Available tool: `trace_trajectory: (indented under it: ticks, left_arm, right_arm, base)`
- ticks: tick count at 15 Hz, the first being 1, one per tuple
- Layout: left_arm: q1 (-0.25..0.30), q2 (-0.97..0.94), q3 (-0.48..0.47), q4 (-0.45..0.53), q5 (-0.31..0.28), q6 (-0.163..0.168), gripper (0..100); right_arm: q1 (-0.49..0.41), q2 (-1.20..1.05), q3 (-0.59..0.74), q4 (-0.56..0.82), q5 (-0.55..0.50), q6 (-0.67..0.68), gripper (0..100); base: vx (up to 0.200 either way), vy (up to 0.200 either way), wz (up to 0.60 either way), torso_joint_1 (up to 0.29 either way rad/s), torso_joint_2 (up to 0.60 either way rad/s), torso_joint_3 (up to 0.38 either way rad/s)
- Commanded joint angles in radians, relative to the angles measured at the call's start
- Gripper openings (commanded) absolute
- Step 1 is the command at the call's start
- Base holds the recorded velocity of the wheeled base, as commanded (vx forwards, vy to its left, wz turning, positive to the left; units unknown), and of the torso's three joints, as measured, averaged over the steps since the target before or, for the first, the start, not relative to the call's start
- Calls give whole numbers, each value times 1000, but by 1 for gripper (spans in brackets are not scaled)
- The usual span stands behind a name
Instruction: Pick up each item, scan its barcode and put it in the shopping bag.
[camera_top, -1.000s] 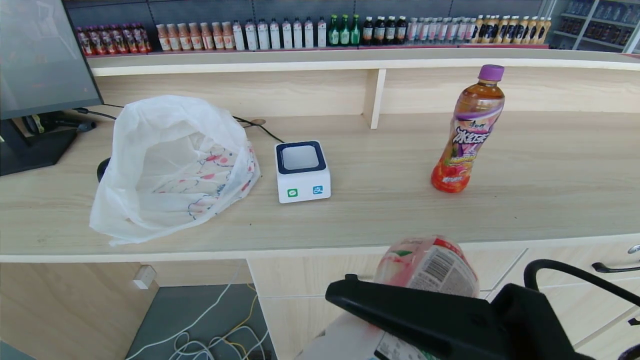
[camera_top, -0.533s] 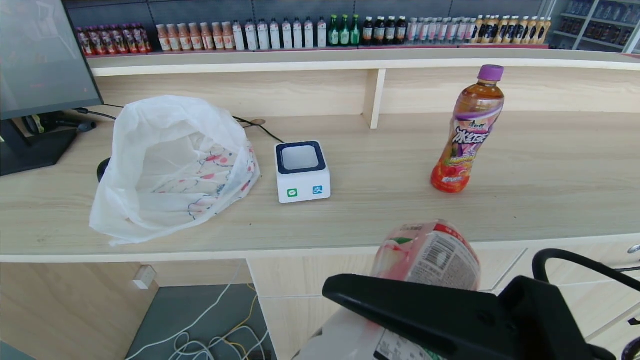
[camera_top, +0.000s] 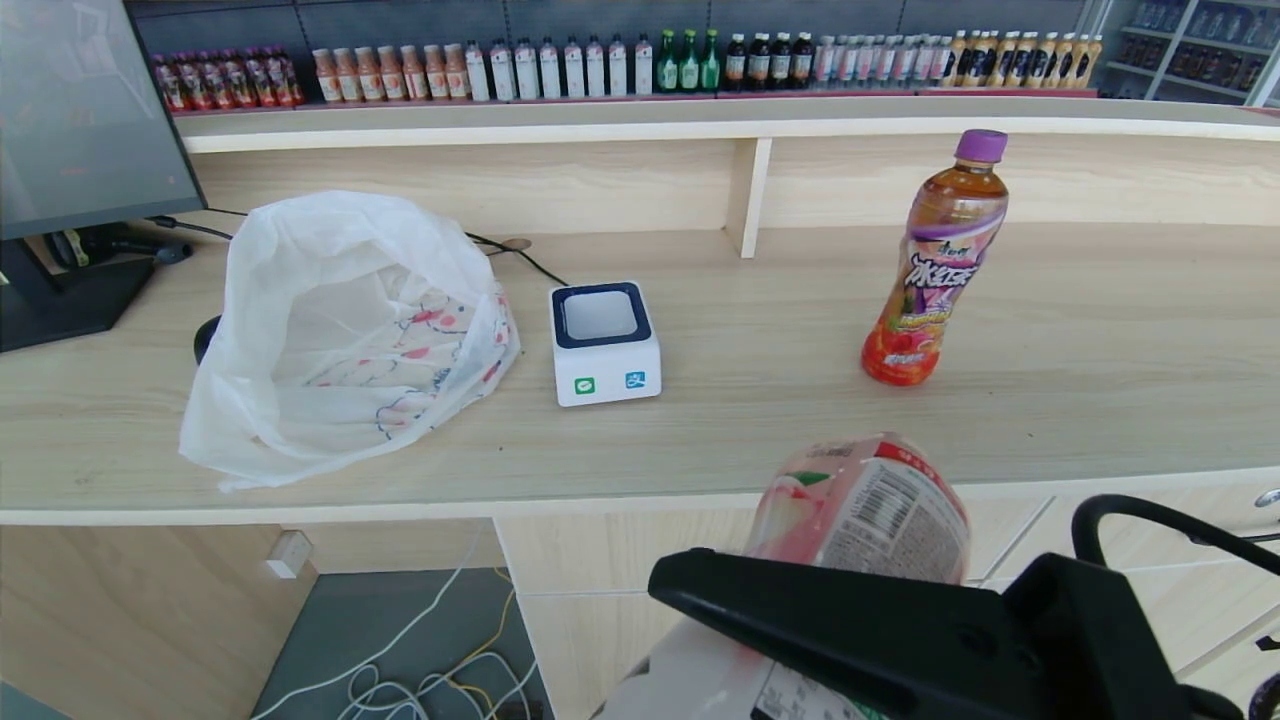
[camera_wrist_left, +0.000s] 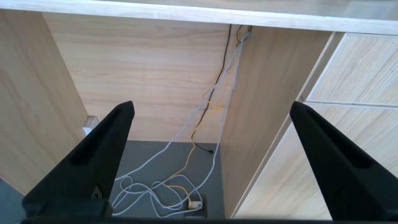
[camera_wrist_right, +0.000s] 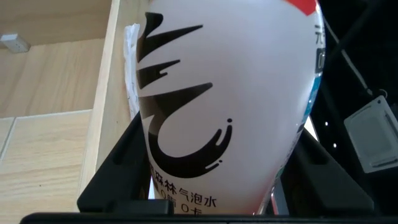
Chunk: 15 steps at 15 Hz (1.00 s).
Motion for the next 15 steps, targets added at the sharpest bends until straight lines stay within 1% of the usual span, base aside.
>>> trace_trajectory:
  ticks: [1, 7, 9, 11, 13, 15]
  left_arm:
    - [0, 0, 0, 0, 0, 0, 100]
    - [0, 0, 0, 0, 0, 0, 100]
    - [0, 0, 0, 0, 0, 0, 100]
    - [0, 0, 0, 0, 0, 0, 100]
    - [0, 0, 0, 0, 0, 0, 100]
    - [0, 0, 0, 0, 0, 0, 100]
  right_arm:
    - [-4, -11, -8, 22, 0, -10, 0]
    - [-4, -14, -13, 31, 0, -17, 0]
    - [-4, -16, 0, 25, -8, 17, 0]
    - [-5, -22, 24, 24, -20, 172, 0]
    - [-5, -33, 30, 24, -49, 249, 0]
    - [-13, -57, 33, 24, -64, 364, 0]
  base:
    - [0, 0, 0, 0, 0, 0]
    - [0, 0, 0, 0, 0, 0]
    - [0, 0, 0, 0, 0, 0]
    - [0, 0, 0, 0, 0, 0]
    - [0, 0, 0, 0, 0, 0]
    - [0, 0, 0, 0, 0, 0]
